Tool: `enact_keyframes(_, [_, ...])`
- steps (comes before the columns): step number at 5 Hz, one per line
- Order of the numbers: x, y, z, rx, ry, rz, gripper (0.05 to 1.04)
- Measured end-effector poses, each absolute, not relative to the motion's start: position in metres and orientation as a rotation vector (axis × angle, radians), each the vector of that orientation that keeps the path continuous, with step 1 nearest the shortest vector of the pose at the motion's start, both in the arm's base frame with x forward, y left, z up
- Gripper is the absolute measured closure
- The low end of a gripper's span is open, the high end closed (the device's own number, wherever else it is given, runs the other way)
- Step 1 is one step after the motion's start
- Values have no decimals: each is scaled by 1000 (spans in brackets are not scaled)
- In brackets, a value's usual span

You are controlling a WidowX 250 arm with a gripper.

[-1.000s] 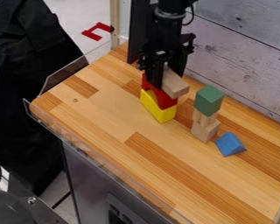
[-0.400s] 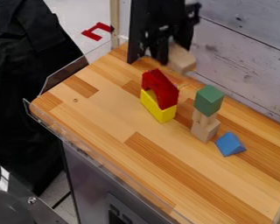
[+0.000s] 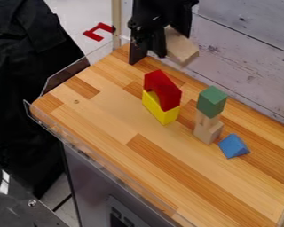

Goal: Drops a wooden block on another wooden block

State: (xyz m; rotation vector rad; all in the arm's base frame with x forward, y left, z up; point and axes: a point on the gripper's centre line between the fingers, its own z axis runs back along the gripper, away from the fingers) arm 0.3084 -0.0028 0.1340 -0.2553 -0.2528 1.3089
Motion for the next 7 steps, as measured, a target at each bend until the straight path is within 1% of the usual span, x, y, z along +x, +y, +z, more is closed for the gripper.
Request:
enact_keyframes(1, [310,-19,129,-218,-228,1306,509])
enact_keyframes(2, [322,-32,124,-130,-220,1275,509])
enact_keyframes(3, [328,-42,127,-100,-234,1266,509])
enact_keyframes(5, [329,-46,125,-52,-235,1303,509])
enact_keyframes(7, [326,-60,117,-49,-227,1319,509])
